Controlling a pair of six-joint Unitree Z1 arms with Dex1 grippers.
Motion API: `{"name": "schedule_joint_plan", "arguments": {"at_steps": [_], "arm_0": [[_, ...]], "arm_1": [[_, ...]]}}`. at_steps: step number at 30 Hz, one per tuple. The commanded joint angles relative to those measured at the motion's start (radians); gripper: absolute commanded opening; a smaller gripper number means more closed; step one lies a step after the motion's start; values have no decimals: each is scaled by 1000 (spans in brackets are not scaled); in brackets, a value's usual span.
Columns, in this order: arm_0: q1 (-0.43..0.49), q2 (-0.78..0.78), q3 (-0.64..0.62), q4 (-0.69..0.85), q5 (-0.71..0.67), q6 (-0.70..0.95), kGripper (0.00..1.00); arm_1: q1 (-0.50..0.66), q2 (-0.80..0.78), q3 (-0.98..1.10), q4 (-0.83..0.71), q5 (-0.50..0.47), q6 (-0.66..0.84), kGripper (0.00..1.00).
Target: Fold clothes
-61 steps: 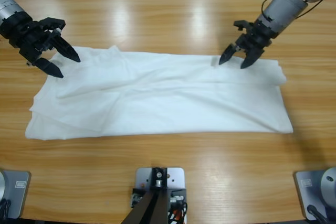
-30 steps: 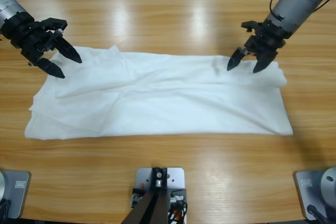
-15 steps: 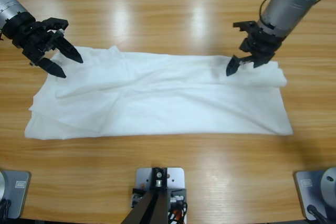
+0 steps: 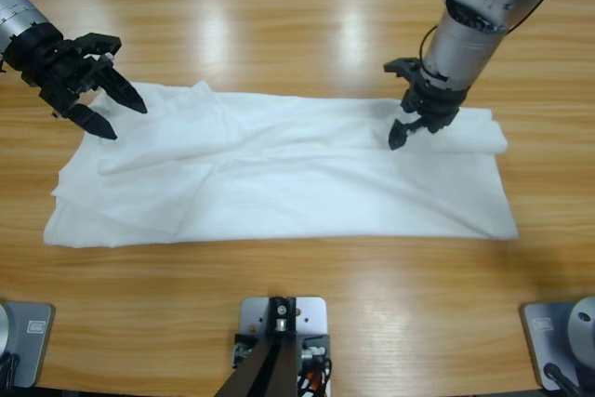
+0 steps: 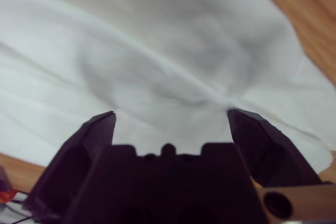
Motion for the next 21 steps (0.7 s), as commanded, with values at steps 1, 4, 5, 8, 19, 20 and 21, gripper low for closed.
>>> {"name": "schedule_joint_plan", "arguments": {"at_steps": [1,4,5,8,19,20,21], "arm_0": [[-10,31,29,-13,21,3,987],[-10,34,32,-13,24,3,987],[-10,34,32,-13,25,3,987],[-12,34,34,-13,26,3,987],[-16,33,35,-13,28,3,987],[-16,33,35,-13,28,3,987],[-16,32,35,-14,28,3,987]], "arm_1": [[11,25,10,-14,-57,-25,872],[11,19,6,-10,-57,-27,874],[11,22,7,-10,-55,-28,873],[11,28,9,-10,-49,-29,849],[11,26,15,-7,-35,-31,0],[11,25,17,-7,-37,-31,0],[11,24,19,-7,-37,-31,0]]}}
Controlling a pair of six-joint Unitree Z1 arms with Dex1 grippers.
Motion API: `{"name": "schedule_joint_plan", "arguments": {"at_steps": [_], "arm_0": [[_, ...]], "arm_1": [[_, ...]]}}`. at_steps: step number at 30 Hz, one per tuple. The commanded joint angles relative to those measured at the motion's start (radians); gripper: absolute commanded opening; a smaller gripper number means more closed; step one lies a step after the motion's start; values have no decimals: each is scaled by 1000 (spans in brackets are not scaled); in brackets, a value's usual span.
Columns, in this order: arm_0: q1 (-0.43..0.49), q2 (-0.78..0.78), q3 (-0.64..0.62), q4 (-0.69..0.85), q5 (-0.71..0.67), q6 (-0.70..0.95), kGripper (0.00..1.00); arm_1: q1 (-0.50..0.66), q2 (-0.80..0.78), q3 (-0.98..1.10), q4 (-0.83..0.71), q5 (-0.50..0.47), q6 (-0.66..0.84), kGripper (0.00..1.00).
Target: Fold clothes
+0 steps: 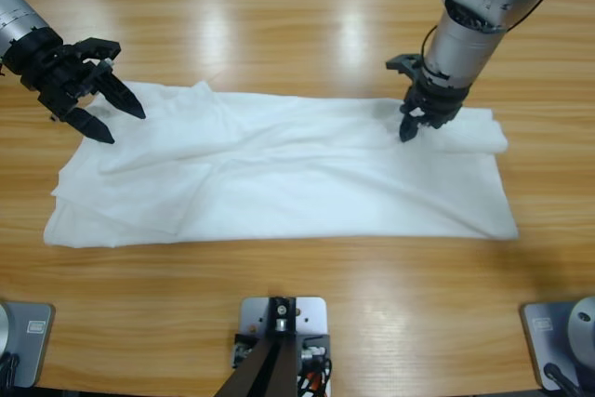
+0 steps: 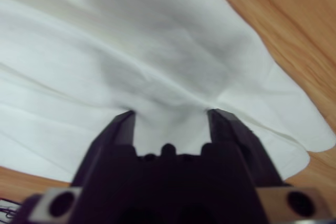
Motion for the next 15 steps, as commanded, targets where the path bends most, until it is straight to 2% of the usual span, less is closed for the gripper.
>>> {"name": "schedule_joint_plan", "arguments": {"at_steps": [1,10,11,12,13,14,15], "arm_0": [[-15,33,23,-14,12,3,987],[-17,34,25,-14,12,3,987],[-17,35,24,-14,12,3,987],[-17,35,23,-14,12,3,987],[-17,35,23,-14,12,3,987],[-17,35,24,-14,12,3,987],[-17,35,24,-14,12,3,987]], "arm_1": [[11,24,19,-1,2,-8,0],[11,44,1,20,-8,5,0],[11,46,-10,33,-24,5,123],[11,46,-17,42,-35,4,630],[11,43,-22,47,-46,4,885],[11,42,-26,49,-49,3,970],[11,43,-30,50,-49,0,994]]}}
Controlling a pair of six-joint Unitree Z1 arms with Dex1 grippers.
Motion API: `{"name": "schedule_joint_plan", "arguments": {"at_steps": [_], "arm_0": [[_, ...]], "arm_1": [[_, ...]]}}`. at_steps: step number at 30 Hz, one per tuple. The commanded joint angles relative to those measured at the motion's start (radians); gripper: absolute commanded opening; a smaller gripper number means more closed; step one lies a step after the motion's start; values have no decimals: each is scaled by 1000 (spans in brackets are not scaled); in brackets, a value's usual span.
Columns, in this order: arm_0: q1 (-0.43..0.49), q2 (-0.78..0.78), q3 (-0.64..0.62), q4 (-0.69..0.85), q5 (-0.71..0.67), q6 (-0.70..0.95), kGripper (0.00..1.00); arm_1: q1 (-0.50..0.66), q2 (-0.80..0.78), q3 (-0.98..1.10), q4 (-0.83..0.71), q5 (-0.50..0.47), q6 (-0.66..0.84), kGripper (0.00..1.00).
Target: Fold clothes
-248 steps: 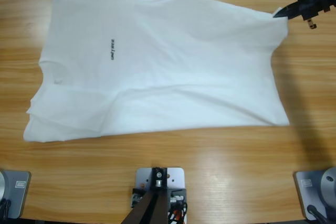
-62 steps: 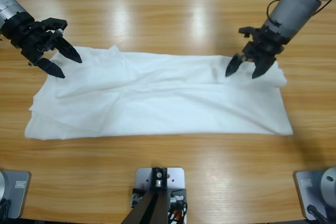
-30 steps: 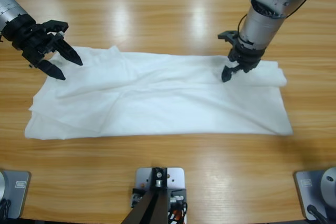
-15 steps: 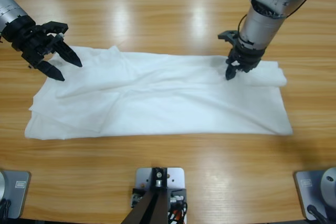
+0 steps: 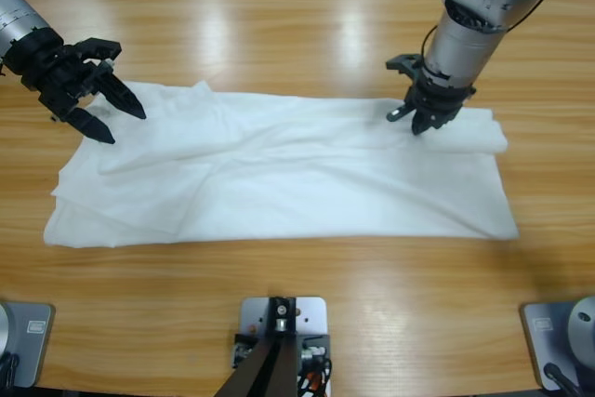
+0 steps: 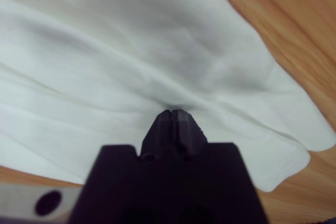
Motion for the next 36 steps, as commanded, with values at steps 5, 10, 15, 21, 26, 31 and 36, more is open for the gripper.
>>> {"name": "schedule_joint_plan", "arguments": {"at_steps": [5,10,15,21,26,31,36], "arm_0": [[-14,36,28,-13,12,3,987],[-14,37,28,-13,15,1,987],[-14,34,30,-13,20,-2,987],[-10,35,31,-13,22,-2,987],[-8,37,31,-13,22,-2,987],[-8,38,31,-13,22,-2,987],[-8,38,31,-13,22,-2,987]], "arm_1": [[11,62,-63,45,-48,-20,1000],[11,86,-70,44,-37,-30,1000],[11,106,-69,35,-29,-36,1000],[11,116,-69,30,-12,-36,630],[11,114,-65,27,-15,-36,0],[11,111,-63,27,-22,-28,0],[11,109,-55,27,-20,-27,0]]}}
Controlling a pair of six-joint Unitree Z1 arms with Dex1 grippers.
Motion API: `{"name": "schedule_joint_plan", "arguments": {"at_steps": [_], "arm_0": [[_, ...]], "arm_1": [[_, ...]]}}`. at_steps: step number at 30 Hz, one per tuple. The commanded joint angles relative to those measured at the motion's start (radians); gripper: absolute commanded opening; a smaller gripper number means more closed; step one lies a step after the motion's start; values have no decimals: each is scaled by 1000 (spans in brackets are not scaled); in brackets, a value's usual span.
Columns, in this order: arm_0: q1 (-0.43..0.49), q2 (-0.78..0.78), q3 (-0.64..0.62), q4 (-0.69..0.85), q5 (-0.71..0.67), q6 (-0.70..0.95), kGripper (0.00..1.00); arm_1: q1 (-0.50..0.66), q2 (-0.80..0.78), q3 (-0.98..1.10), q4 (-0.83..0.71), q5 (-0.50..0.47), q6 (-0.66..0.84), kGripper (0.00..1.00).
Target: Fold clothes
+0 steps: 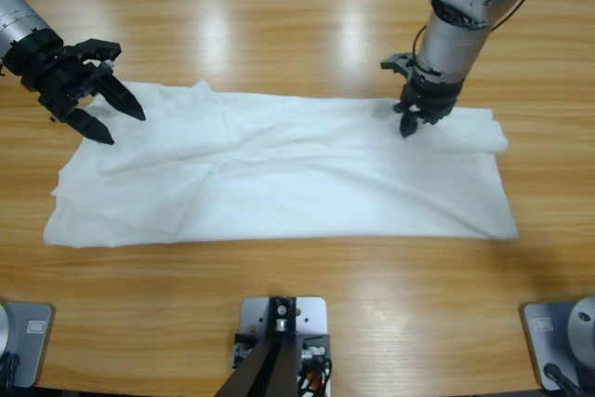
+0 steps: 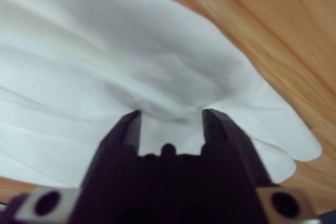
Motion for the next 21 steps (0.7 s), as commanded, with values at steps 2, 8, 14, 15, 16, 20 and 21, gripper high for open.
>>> {"name": "schedule_joint_plan", "arguments": {"at_steps": [2,8,14,15,16,20,21], "arm_0": [[-8,38,29,-13,14,-2,987],[-6,34,29,-13,14,-2,987],[-6,34,29,-13,14,-2,987],[-6,34,29,-13,14,-2,987],[-6,34,28,-13,13,-2,987],[-6,32,27,-13,12,-2,987],[-6,31,27,-13,11,-1,987]], "arm_1": [[11,56,20,-10,8,-1,0],[11,52,47,-27,26,-1,0],[11,27,44,-18,36,-1,0],[11,15,40,-8,36,-1,0],[11,2,36,4,35,1,0],[11,-60,30,62,28,13,0],[11,-74,27,76,29,18,0]]}}
